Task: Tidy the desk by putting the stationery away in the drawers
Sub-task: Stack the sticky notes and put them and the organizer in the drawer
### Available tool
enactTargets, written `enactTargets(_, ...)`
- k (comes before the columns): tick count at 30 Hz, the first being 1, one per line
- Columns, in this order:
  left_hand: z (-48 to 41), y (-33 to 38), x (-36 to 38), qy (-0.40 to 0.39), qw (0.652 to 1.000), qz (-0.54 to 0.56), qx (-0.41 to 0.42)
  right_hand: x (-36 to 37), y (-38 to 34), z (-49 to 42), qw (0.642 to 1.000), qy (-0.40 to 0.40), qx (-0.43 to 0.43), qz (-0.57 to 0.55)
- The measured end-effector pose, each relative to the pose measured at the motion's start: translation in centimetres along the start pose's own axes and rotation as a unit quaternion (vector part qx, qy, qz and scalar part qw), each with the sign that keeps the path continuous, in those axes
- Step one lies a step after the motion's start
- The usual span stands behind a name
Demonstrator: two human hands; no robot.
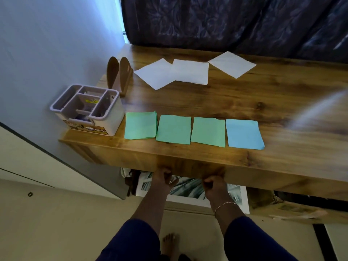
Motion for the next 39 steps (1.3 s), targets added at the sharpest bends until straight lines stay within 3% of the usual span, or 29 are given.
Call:
enactTargets(9, -0.2, -1.5, -1.1, -0.015, 1.000, 0.016, -0.003, -1.6, 1.2, -0.3, 1.000, -0.022, -0.002, -0.002)
enactTargets(13, 2.7, -2.3, -3.5, -0.004, 0.987, -0.155, 0.036, -4.0, 1.6, 1.6, 0.994, -0.027, 0.033, 0.101)
enactTargets(15, 5.1, -2.5, -3.8, -0.026, 0.932, -0.341, 0.117, -4.4, 1.2, 4.5, 0.970, -0.097, 0.034, 0.221)
enactTargets(16, 6.5, -2.4, -3.6, -0.046, 0.889, -0.411, 0.198, -4.6, 0.9, 6.2, 0.948, -0.145, 0.026, 0.282)
enactTargets(18, 9.9, -2.0, -2.6, -0.103, 0.788, -0.440, 0.418, -4.3, -0.4, 10.1, 0.894, -0.241, -0.032, 0.376)
enactTargets(21, 13.5, -0.5, -1.9, -0.058, 0.603, -0.394, 0.692, -3.1, -3.8, 14.7, 0.797, -0.316, -0.233, 0.460)
enactTargets(22, 13.7, 0.1, -1.6, -0.036, 0.564, -0.396, 0.724, -2.6, -4.9, 15.4, 0.757, -0.300, -0.321, 0.483)
enactTargets(23, 13.6, 0.6, -1.3, -0.022, 0.546, -0.412, 0.729, -2.1, -5.9, 15.9, 0.711, -0.270, -0.409, 0.504)
enactTargets(25, 12.8, 1.1, -1.0, -0.014, 0.546, -0.449, 0.707, -1.1, -6.8, 15.6, 0.633, -0.226, -0.512, 0.534)
enactTargets(28, 12.5, 0.8, -1.2, -0.030, 0.551, -0.475, 0.686, -0.7, -6.0, 13.8, 0.585, -0.219, -0.519, 0.583)
enactTargets(39, 13.6, 0.6, -3.7, -0.080, 0.628, -0.514, 0.579, -3.6, -3.7, 14.8, 0.597, -0.237, -0.485, 0.594)
Point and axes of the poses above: each hand's wrist, its own z-axis away from the middle knuckle, its own x-axis out of the palm, y = z × x, the point moved 4 cm from there along -z, towards the middle knuckle, and after that the axes turned 10 degrees about y, right-handed, at the moved point
